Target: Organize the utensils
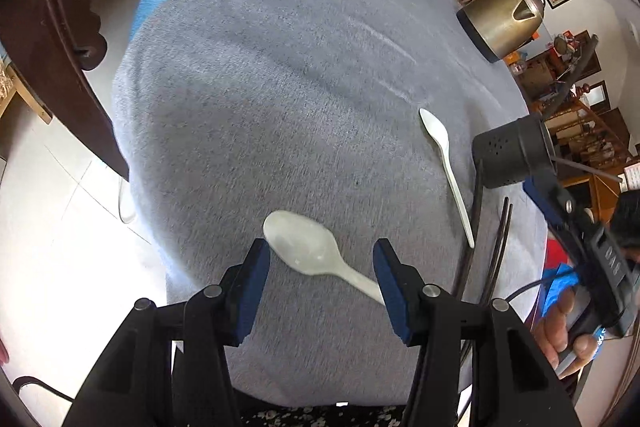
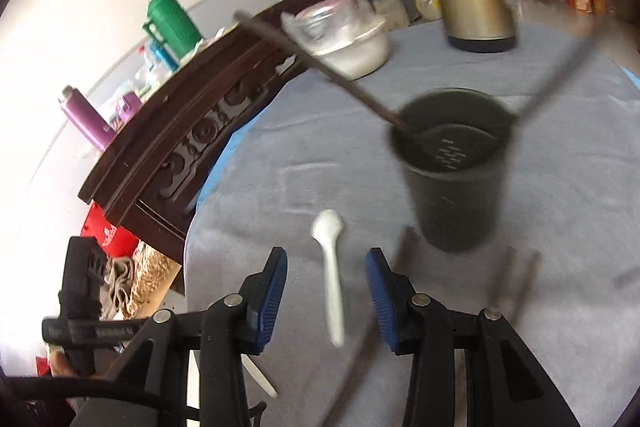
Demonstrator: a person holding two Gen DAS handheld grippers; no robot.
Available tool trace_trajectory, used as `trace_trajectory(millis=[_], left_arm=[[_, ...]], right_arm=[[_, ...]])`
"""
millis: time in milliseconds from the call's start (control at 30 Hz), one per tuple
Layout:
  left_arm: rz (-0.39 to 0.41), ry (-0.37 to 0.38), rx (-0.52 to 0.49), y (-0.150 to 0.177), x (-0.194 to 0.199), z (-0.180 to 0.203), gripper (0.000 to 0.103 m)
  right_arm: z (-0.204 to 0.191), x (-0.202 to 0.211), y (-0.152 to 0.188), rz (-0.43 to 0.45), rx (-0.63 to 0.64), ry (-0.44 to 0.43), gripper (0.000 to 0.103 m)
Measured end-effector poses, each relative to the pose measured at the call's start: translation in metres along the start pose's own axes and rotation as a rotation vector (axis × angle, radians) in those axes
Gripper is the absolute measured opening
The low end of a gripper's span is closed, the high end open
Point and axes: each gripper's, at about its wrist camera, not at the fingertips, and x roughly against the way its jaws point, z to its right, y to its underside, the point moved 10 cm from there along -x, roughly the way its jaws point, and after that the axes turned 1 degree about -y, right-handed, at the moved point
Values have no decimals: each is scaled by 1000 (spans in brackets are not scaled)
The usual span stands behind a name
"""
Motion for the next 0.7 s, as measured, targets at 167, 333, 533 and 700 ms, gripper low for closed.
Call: trace_trajectory(millis=[167, 333, 533, 700], left_arm=[[26, -18, -8, -9, -9, 3, 53], [45, -28, -45, -11, -13, 5, 25], [66, -22, -107, -19, -13, 14, 13], [56, -2, -172, -23, -17, 28, 13]], right_arm=[[-4, -44, -14, -105, 20, 68, 56], [-6, -86, -12, -188, 71, 181, 56], [4, -115, -4, -244, 101, 322, 40], [5, -111, 1, -241, 169, 391, 32]])
